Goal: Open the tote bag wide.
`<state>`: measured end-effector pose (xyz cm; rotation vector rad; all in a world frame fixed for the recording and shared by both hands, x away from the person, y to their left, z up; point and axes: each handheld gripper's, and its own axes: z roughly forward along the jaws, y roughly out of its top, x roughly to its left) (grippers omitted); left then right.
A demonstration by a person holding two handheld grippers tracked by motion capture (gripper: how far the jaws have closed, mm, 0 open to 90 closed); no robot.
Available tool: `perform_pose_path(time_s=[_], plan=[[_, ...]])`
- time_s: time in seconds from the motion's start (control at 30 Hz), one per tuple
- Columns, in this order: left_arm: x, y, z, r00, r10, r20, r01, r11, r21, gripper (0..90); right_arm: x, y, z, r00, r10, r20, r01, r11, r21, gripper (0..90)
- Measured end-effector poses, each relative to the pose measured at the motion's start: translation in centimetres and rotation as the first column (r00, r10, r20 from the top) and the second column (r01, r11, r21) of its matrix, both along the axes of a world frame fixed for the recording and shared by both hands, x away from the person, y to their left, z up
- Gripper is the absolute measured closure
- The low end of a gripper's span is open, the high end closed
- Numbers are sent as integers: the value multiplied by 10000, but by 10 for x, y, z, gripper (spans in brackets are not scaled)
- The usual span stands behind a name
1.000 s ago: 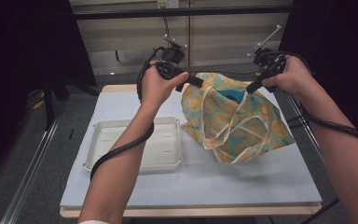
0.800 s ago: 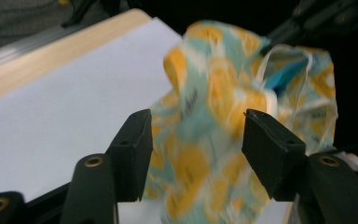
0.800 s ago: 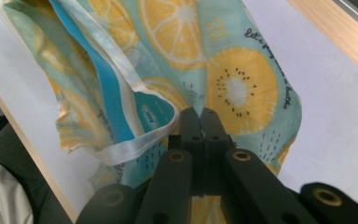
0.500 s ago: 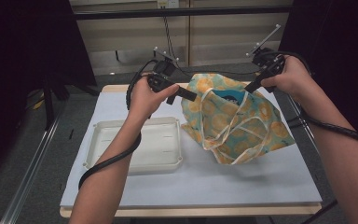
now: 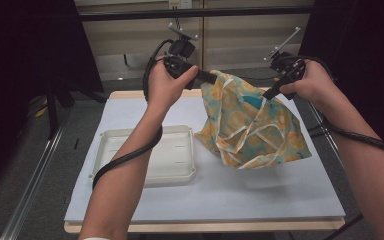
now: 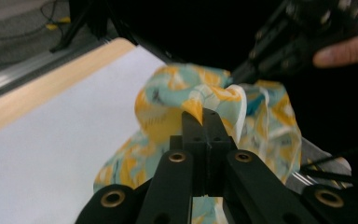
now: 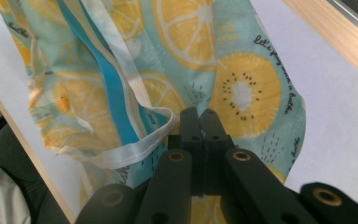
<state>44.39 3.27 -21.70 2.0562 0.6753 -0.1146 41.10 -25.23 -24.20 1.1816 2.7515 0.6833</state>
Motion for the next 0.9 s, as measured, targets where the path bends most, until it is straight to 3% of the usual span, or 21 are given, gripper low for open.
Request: perform_pose_path(time_s=[0.1, 0.2, 0.3, 0.43, 0.47, 0.7, 0.8, 0.9], plan=[[7, -14, 0, 9998, 107, 139, -109, 9999, 107, 900, 0, 1, -1, 10000, 82, -54, -82, 10000, -33, 900], [12, -26, -5, 9995, 178, 273, -194, 9980, 597, 900, 0, 0, -3, 9999, 99, -105, -99, 9999, -30, 900], [18, -34, -16, 9999, 163, -47, -156, 9936, 1121, 900, -1, -3, -3, 9999, 70, -103, -70, 10000, 12, 875], [22, -37, -28, 9990, 149, -433, -92, 9917, 1282, 900, -6, -6, 4, 10000, -30, -21, 30, 10000, 4, 812], [22, -37, -30, 9988, 136, -481, -64, 9890, 1480, 900, -8, -7, 6, 9999, -103, 76, 103, 9999, 14, 789], [24, -38, -41, 9968, 206, -774, -79, 9868, 1617, 900, -19, -13, 28, 9985, -383, 378, 382, 9993, 52, 673], [24, -38, -43, 9957, 332, -870, -192, 9872, 1581, 900, -25, -12, 35, 9985, -266, 471, 267, 9996, -6, 584], [24, -37, -44, 9953, 306, -914, -158, 9873, 1579, 900, -31, -8, 36, 9994, 32, 343, -28, 9999, -109, 581]])
